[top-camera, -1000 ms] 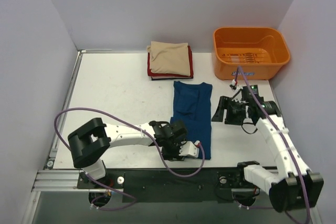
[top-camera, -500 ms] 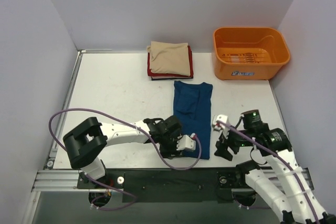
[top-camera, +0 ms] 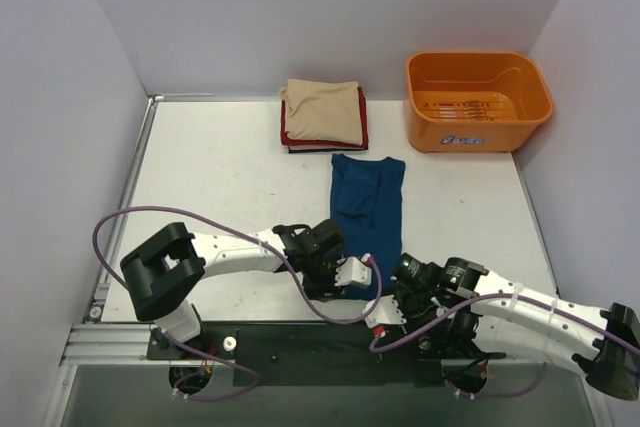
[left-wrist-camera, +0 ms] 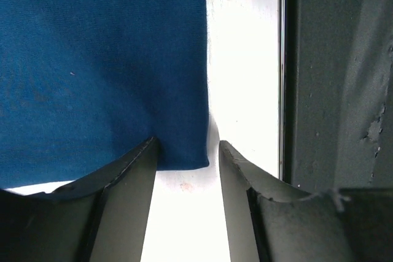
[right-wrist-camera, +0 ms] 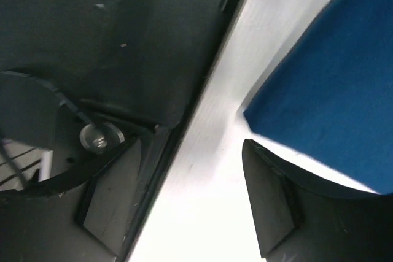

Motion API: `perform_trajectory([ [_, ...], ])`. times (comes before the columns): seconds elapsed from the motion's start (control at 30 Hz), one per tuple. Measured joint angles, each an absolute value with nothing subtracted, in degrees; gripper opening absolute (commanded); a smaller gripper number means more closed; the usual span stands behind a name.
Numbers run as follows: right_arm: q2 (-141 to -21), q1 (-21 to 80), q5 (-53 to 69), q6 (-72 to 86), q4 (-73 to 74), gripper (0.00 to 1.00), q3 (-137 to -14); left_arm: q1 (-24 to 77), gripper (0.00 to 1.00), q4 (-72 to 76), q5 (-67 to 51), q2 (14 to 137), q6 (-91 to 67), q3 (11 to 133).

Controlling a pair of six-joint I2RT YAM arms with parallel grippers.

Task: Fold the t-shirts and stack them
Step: Grab one side of the 2/3 rectangular tshirt with both arms, then fold the long partially folded tshirt into a neat square

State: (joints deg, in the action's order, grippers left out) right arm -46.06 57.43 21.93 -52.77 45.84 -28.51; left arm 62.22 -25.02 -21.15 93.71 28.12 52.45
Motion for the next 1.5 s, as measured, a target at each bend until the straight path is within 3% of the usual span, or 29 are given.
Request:
perform_trajectory([
  [0.13,-49.23,59.44,17.78,-52.75,39.4,0.61,-26.09,62.19,0.26,-24.75,-19.9,94.54,28.21,53.23],
  [0.27,-49.82,59.68,15.55,-53.06,35.05,0.61,-24.93,62.22,0.18,-24.53,-19.57,94.74,28.27,53.3],
  [0.47,-52.82,59.86,14.39,-53.12,29.82,0.51,-23.11,62.19,0.16,-24.84,-19.55,94.87,28.32,53.56],
  [0.5,-53.84,60.01,14.41,-53.04,29.21,0.48,-23.11,62.19,0.16,-24.93,-19.55,94.89,28.32,53.63],
  [0.6,-56.16,60.38,14.31,-53.28,28.18,0.18,-23.59,62.13,0.12,-25.1,-19.68,94.96,28.23,53.71],
  [0.7,-57.89,60.47,13.85,-53.63,27.44,0.0,-24.23,61.65,0.09,-26.2,-20.69,94.96,28.12,53.82],
  [0.8,-58.41,60.47,13.37,-53.89,27.7,0.0,-25.06,60.88,0.0,-28.56,-22.33,94.94,28.4,54.19],
  [0.97,-53.98,60.69,13.96,-52.47,33.91,0.0,-29.71,60.8,0.0,-37.3,-25.65,94.5,29.39,57.06],
  [1.3,-49.56,63.72,22.9,-46.7,52.27,0.0,-50.35,60.18,0.0,-63.51,-33.54,84.75,38.81,67.61],
  [1.5,-52.05,52.53,27.27,-40.93,53.71,0.0,-55.68,49.45,0.0,-69.69,-36.05,84.01,39.72,73.6],
])
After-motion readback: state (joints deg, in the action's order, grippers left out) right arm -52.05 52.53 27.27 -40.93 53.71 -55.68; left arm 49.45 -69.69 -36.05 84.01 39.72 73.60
